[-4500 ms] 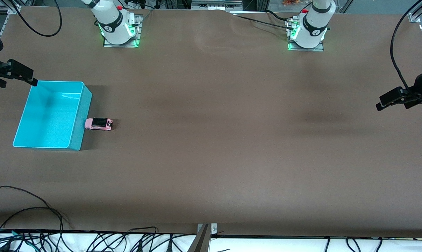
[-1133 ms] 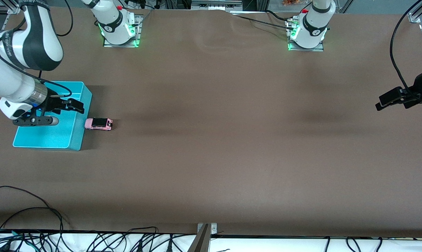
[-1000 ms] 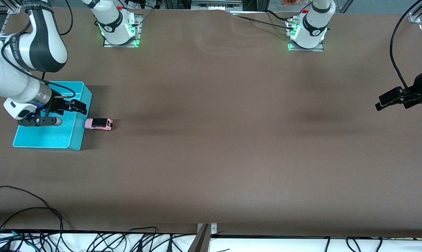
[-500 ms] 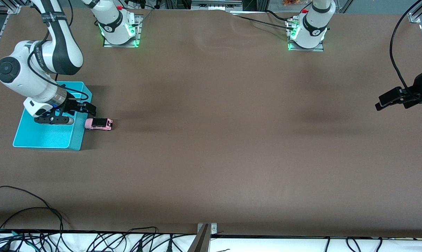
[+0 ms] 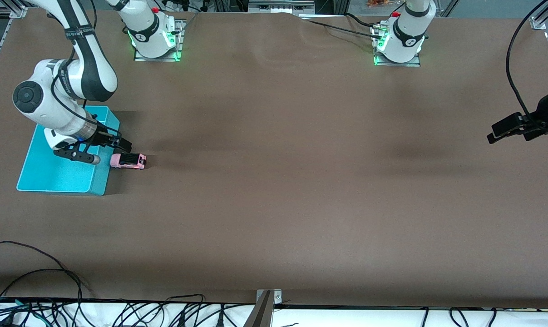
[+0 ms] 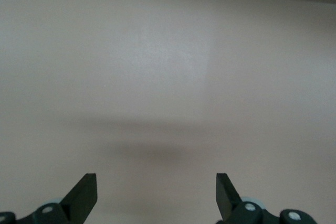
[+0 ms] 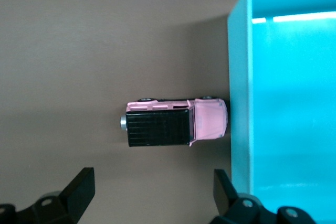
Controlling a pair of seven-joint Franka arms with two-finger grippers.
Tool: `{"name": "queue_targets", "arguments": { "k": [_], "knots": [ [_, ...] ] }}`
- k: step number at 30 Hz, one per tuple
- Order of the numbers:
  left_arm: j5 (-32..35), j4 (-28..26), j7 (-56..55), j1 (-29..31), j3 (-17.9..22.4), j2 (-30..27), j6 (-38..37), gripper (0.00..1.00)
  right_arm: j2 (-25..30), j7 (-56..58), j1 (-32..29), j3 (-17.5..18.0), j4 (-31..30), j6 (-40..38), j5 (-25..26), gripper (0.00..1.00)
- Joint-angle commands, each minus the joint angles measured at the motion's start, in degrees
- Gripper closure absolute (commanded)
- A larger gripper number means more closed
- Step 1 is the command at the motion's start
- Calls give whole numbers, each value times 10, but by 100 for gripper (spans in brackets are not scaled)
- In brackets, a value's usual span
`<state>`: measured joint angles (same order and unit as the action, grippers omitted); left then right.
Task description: Wind and store pink jeep toy
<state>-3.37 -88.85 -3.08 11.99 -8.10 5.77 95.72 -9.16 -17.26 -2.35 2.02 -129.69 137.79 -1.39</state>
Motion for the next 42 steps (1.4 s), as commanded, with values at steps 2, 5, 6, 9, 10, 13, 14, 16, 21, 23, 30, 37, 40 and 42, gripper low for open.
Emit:
{"name": "queue_targets", "arguments": {
  "k": [2,5,6,9,10,13,14,16,21,23,30,37,40,42],
  "knots": [
    [-1,-14,4,5,-4,-13,3,0,-15,-128,3,3,-7,33,-5,0],
    [-1,-14,4,5,-4,-13,3,0,-21,-177,3,3,-7,34,-5,0],
    [-1,-14,4,5,-5,-13,3,0,-23,-192,3,3,-7,34,-5,0],
    [-1,-14,4,5,-4,-13,3,0,-28,-237,3,3,-7,35,-6,0],
    [-1,-14,4,5,-5,-13,3,0,-29,-253,3,3,-7,35,-7,0],
    [-1,-14,4,5,-4,-13,3,0,-33,-316,3,3,-7,35,-8,0],
    [-1,-14,4,5,-4,-13,3,0,-34,-342,3,3,-7,35,-7,0],
    [-1,-14,4,5,-4,-13,3,0,-41,-399,3,3,-7,35,-7,0],
    [-1,-14,4,5,-4,-13,3,0,-57,-481,3,3,-7,52,-7,0],
    [-1,-14,3,5,-4,-13,3,0,-66,-506,3,3,-7,55,-8,0],
    [-1,-14,3,5,-5,-13,3,0,-88,-575,3,2,-7,91,-5,0],
    [-1,-14,3,4,-5,-13,3,0,-101,-581,3,2,-6,95,-4,0],
    [-1,-14,3,4,-5,-13,3,0,-103,-582,3,1,-6,94,-4,4],
    [-1,-14,3,4,-5,-13,3,0,-103,-582,3,1,-6,94,-4,12]
  ]
}}
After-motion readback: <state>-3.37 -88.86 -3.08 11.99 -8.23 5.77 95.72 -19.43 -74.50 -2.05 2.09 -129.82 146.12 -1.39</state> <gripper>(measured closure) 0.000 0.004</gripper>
